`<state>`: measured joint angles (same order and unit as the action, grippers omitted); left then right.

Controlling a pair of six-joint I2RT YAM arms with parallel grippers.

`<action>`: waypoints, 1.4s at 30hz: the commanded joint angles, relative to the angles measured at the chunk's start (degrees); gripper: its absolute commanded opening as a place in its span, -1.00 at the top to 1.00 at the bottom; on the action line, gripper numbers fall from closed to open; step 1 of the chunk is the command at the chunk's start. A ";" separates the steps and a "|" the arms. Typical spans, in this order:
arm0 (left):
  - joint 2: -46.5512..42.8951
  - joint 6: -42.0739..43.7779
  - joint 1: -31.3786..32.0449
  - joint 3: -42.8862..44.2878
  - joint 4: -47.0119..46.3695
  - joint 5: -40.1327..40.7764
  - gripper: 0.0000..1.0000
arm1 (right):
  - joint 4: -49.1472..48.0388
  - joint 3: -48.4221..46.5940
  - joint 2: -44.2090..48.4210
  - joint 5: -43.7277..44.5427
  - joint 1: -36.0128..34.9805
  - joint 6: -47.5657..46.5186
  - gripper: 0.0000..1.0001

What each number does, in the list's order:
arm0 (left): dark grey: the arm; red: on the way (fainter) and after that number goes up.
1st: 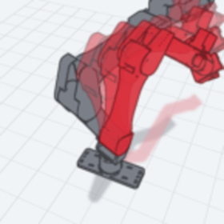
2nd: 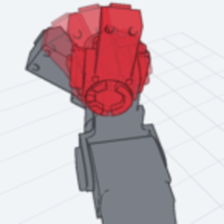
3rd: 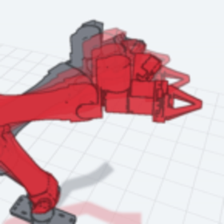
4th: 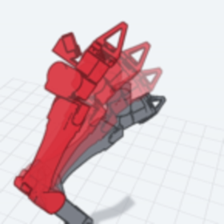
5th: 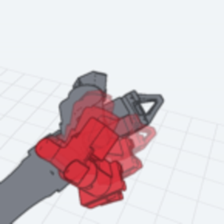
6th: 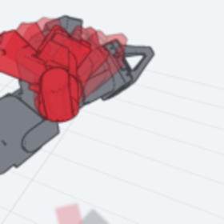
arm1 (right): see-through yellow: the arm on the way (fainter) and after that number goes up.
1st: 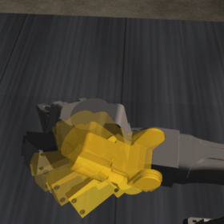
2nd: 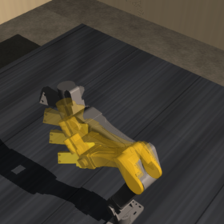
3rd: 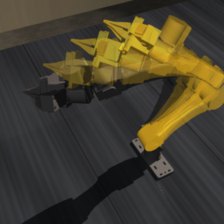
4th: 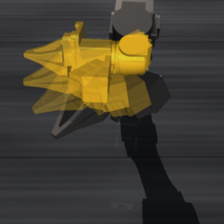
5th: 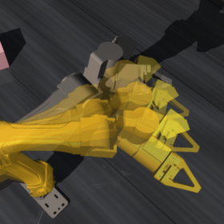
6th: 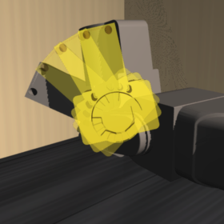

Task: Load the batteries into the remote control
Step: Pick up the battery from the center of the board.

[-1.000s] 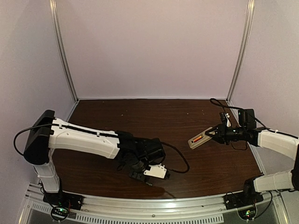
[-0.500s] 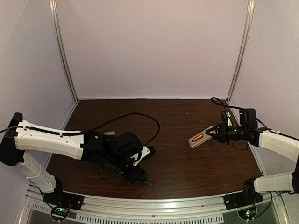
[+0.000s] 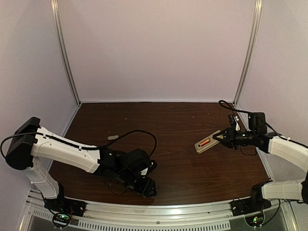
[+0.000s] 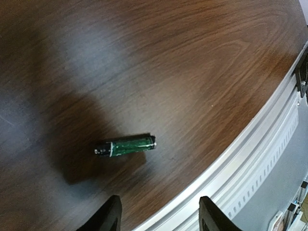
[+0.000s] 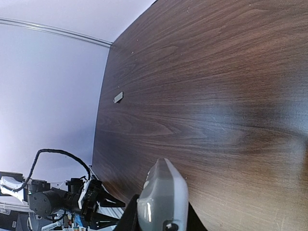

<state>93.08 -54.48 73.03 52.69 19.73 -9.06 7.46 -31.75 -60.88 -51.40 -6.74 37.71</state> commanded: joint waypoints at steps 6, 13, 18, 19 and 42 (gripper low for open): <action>4.34 -4.48 0.47 1.17 -4.40 -0.34 -0.13 | 0.47 0.82 1.50 -0.10 0.30 -0.56 1.00; 7.49 -4.59 0.18 2.71 -4.48 0.25 -0.13 | 0.89 0.65 1.36 -0.15 0.31 -0.89 1.00; 8.12 -4.61 -0.93 2.89 -3.85 1.19 -0.12 | 0.90 0.66 1.46 -0.10 0.33 -0.90 1.00; 8.35 -4.40 -1.17 3.19 -3.49 1.42 -0.12 | 0.93 0.71 1.42 -0.11 0.33 -0.89 1.00; 18.28 3.03 -2.22 15.80 14.12 11.94 0.33 | 0.84 0.51 0.70 0.05 0.31 -1.25 1.00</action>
<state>108.49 -55.29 71.13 67.37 27.86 -0.60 8.45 -31.44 -60.16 -51.42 -6.74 37.39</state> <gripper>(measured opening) 0.368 0.202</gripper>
